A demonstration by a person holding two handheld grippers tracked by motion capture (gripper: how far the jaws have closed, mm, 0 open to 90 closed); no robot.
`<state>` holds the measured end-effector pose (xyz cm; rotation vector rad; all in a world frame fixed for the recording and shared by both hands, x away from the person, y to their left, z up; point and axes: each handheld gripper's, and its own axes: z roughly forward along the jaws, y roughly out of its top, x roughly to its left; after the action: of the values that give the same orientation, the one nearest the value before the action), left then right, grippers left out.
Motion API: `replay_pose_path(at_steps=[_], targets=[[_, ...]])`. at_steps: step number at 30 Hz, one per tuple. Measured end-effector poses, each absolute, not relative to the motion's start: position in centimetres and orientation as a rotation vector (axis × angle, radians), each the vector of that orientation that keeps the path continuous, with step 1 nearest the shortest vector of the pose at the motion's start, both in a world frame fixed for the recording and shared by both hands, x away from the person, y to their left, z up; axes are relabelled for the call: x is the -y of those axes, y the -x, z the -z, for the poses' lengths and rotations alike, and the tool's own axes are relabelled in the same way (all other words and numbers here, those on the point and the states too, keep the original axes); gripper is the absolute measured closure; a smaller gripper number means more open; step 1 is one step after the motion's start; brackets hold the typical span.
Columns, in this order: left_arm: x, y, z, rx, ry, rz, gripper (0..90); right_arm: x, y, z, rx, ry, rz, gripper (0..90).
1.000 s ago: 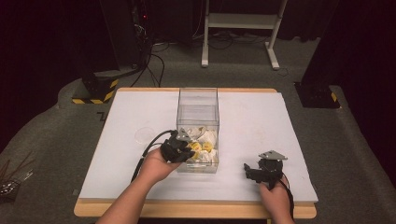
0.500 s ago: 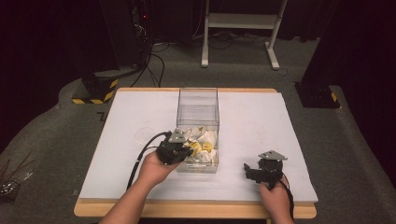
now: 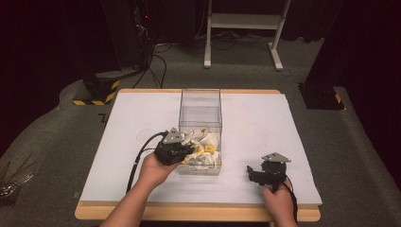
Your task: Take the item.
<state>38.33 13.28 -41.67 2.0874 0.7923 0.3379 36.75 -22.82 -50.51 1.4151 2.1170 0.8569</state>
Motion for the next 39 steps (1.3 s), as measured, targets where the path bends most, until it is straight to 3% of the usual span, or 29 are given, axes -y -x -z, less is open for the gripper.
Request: replay_pose_path(at_steps=[39], targets=[[-16.6,-37.9,38.7,-0.800,-1.952,-0.451,85.7,22.8,-36.7,50.5,-2.114,-1.415,-0.858,10.7]])
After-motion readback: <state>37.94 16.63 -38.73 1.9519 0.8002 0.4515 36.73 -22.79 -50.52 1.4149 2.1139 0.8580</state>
